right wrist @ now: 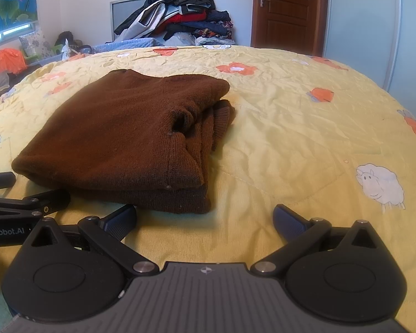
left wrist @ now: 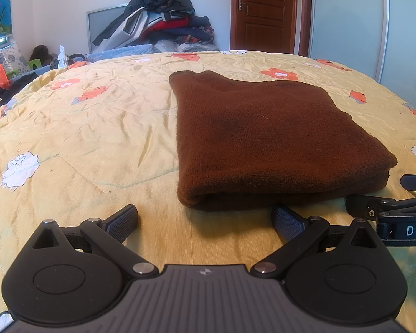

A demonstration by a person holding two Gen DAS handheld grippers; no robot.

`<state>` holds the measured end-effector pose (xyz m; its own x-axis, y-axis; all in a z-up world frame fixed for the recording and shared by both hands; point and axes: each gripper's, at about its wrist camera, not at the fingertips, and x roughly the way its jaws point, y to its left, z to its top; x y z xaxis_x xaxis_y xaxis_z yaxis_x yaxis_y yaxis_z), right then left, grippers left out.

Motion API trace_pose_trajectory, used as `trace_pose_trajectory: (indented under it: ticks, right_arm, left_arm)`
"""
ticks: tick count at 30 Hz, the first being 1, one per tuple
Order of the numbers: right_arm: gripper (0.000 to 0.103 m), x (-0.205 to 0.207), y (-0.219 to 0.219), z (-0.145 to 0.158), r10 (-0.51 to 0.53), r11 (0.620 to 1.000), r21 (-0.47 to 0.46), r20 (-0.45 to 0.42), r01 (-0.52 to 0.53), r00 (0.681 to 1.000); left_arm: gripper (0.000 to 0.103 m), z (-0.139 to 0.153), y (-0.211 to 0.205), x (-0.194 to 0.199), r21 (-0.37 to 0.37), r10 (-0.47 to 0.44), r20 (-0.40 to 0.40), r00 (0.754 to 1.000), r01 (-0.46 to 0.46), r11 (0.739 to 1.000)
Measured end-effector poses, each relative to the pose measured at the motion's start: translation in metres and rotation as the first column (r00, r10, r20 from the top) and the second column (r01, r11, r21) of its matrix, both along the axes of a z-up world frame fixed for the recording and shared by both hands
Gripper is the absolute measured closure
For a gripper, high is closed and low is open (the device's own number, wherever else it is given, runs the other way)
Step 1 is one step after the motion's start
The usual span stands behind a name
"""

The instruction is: Fold small clothes

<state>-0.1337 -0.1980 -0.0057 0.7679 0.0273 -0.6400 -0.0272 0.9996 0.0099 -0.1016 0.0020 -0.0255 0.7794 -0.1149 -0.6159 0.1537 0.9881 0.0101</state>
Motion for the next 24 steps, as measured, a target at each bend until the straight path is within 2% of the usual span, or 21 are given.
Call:
trace_pose_trajectory:
  ticks: [24]
  right_arm:
    - [0.000,0.0007,0.0018,-0.0011,-0.003,1.000,-0.012,-0.001,0.003,1.000]
  left_arm:
    - [0.000,-0.0010,-0.0008,0.0011,-0.001,0.000,0.000,1.000,0.000,1.000]
